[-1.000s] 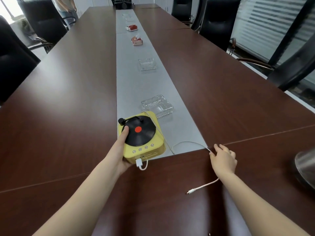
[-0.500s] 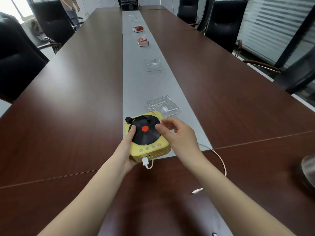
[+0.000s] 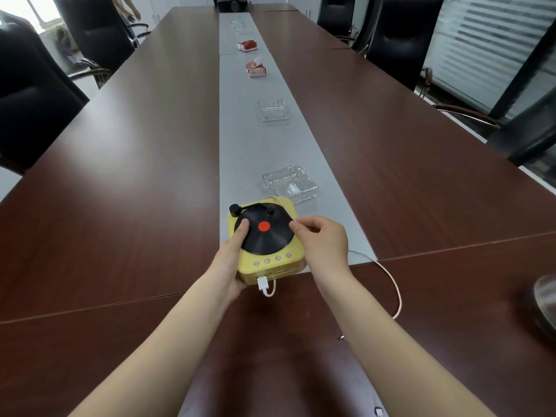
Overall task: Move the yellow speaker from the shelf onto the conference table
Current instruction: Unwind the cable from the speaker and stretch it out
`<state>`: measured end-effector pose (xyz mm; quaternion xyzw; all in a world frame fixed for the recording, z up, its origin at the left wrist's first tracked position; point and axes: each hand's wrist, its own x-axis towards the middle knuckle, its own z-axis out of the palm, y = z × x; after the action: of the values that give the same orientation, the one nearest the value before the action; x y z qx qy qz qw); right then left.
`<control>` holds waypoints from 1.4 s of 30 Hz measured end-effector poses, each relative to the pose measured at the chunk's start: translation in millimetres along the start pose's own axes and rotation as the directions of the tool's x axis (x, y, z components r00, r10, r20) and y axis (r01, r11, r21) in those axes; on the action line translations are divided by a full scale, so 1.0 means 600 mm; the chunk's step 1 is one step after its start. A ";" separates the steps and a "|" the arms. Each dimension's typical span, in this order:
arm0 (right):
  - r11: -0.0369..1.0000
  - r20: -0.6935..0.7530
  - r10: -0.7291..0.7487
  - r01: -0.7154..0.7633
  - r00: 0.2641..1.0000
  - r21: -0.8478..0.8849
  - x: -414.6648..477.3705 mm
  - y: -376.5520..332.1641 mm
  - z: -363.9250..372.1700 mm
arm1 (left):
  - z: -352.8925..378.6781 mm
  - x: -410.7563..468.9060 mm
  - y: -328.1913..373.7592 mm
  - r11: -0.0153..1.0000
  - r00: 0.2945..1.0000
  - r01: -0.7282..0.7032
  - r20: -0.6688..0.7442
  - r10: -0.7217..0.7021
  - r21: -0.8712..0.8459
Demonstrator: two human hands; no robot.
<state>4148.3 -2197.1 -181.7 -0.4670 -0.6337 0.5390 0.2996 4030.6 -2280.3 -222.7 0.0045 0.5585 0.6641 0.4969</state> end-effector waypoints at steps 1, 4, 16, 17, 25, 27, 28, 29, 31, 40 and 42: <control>0.998 -0.005 0.035 -0.035 0.999 0.046 0.003 0.002 0.000 | 0.001 0.000 0.000 1.000 1.000 0.001 -0.004 -0.001 0.003; 0.966 -0.003 0.147 -0.143 0.989 0.214 0.010 0.012 -0.007 | 0.002 0.003 -0.004 1.000 1.000 0.003 -0.013 -0.003 0.017; 0.806 -0.066 0.377 -0.293 0.924 0.514 0.059 0.049 -0.063 | 0.001 0.002 -0.009 1.000 0.998 0.022 0.059 -0.022 0.010; 0.802 -0.074 0.388 -0.297 0.919 0.518 0.063 0.054 -0.069 | 0.002 0.002 -0.008 1.000 0.998 0.024 0.064 -0.024 0.003; 0.846 -0.159 0.392 -0.288 0.906 0.448 0.080 0.105 -0.107 | 0.004 0.013 -0.007 1.000 0.999 0.022 0.028 -0.022 -0.001; 0.873 -0.183 0.364 -0.267 0.913 0.408 0.079 0.116 -0.119 | 0.002 0.017 -0.008 0.999 0.999 0.031 0.021 -0.030 -0.024; 0.895 -0.190 0.337 -0.251 0.922 0.370 0.078 0.121 -0.126 | -0.001 0.019 -0.008 0.999 0.999 0.036 0.016 -0.036 -0.036; 0.913 -0.191 0.311 -0.237 0.931 0.333 0.076 0.126 -0.132 | -0.002 0.020 -0.009 0.998 0.999 0.041 0.012 -0.041 -0.045; 0.942 -0.188 0.277 -0.227 0.942 0.249 0.073 0.140 -0.143 | -0.004 0.023 -0.010 0.997 0.999 0.046 0.003 -0.046 -0.054; 0.930 -0.263 0.186 -0.255 0.947 -0.263 0.067 0.228 -0.160 | 0.004 0.029 -0.016 0.997 0.999 0.044 -0.026 -0.046 -0.070; 0.903 -0.260 0.159 -0.246 0.952 -0.351 0.063 0.233 -0.160 | 0.004 0.030 -0.014 0.996 0.998 0.049 -0.023 -0.051 -0.071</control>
<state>4256.2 -2126.1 -297.8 -0.6378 -0.6355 0.3780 0.2155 4028.4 -2267.9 -238.2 -0.0352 0.5406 0.6709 0.5064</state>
